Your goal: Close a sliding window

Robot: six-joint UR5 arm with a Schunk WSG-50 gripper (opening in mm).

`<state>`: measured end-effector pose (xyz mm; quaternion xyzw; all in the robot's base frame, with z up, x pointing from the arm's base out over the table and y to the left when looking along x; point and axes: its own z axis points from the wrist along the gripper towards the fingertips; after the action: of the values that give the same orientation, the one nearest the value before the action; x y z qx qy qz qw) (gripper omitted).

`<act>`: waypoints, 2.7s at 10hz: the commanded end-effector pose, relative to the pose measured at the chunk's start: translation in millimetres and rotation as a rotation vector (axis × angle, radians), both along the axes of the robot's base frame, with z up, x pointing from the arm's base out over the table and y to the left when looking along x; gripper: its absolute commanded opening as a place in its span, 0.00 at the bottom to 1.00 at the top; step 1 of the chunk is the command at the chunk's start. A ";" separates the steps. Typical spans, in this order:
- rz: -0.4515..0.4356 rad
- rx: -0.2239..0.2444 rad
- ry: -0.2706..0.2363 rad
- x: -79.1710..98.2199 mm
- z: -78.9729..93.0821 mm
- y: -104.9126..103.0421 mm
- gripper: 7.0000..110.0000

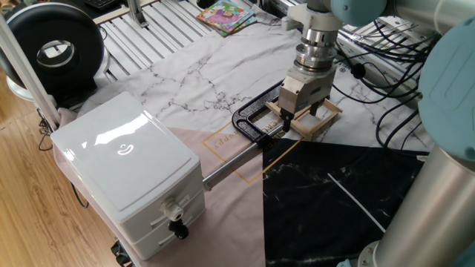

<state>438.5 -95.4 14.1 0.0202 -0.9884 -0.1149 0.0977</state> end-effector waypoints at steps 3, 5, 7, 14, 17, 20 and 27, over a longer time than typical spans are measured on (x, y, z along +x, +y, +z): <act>-0.005 0.017 0.000 -1.6 -3.0 -0.3 0.57; -0.003 0.015 0.002 -2.4 -2.2 -1.0 0.57; -0.003 0.013 0.002 -1.8 -3.7 -1.4 0.57; 0.003 -0.010 0.007 -2.5 -6.6 -7.5 0.57; 0.008 -0.038 0.005 -2.4 -9.7 -13.3 0.57; 0.022 -0.066 0.008 -4.0 -9.9 -20.7 0.57; 0.040 -0.074 -0.106 29.7 3.7 -11.1 0.79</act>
<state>450.2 -115.0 9.1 0.0477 -0.9934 -0.0730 0.0749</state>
